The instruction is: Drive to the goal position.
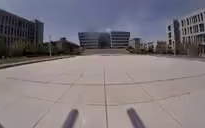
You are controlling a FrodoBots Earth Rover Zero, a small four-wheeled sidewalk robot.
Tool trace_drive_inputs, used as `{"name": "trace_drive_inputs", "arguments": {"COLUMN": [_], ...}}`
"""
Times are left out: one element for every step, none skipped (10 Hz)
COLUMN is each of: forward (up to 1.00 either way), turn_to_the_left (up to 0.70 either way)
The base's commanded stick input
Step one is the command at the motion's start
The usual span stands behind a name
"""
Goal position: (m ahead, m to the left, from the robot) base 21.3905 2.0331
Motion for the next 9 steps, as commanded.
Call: {"name": "trace_drive_inputs", "arguments": {"forward": [0.7,0.7,0.7,0.7,0.7,0.7,0.7,0.7,0.7], "turn_to_the_left": [-0.09,-0.26,-0.35,-0.35,-0.33,-0.26,-0.15,-0.03,0.0]}}
